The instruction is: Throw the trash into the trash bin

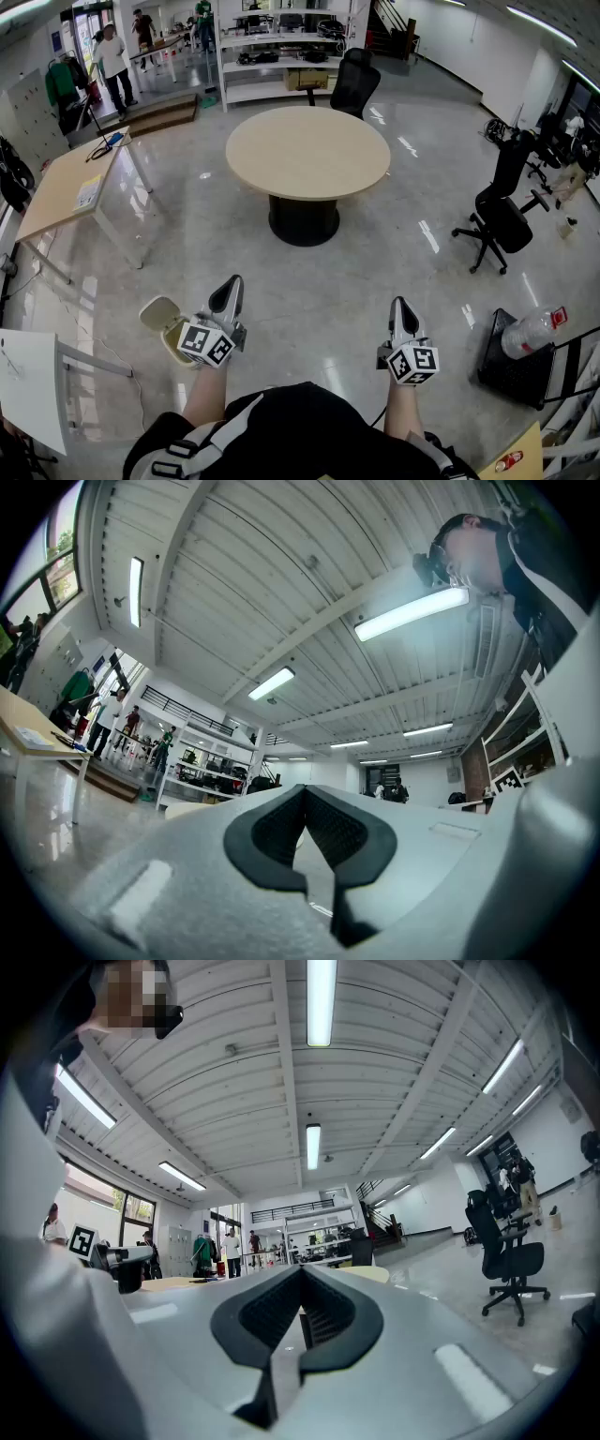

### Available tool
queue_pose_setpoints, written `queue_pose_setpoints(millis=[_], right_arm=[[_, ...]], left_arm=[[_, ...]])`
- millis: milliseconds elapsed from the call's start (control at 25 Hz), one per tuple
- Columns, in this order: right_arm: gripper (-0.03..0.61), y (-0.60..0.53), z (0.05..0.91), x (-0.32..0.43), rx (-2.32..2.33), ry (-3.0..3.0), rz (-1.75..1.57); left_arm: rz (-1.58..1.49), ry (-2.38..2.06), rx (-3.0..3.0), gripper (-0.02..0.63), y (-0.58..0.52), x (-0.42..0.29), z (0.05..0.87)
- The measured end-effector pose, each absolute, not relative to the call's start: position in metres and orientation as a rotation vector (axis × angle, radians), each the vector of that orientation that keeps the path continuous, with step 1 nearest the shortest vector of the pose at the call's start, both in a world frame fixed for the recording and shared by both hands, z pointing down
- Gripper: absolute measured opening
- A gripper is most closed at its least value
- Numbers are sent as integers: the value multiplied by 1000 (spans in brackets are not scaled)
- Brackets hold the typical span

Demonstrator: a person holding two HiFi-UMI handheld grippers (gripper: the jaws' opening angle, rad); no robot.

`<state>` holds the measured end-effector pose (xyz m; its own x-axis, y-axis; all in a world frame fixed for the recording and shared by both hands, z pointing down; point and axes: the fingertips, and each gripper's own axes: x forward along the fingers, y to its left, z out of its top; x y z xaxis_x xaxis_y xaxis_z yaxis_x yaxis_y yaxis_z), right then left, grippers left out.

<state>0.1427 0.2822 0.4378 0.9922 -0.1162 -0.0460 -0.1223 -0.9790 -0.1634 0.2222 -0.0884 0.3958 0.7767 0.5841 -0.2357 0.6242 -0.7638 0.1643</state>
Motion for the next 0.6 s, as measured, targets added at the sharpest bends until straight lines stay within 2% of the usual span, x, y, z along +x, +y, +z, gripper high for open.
queue_pose_setpoints(millis=[600], right_arm=[[3, 289, 437, 136, -2975, 140, 52]], left_arm=[[-241, 958, 2720, 0, -83, 225, 396]])
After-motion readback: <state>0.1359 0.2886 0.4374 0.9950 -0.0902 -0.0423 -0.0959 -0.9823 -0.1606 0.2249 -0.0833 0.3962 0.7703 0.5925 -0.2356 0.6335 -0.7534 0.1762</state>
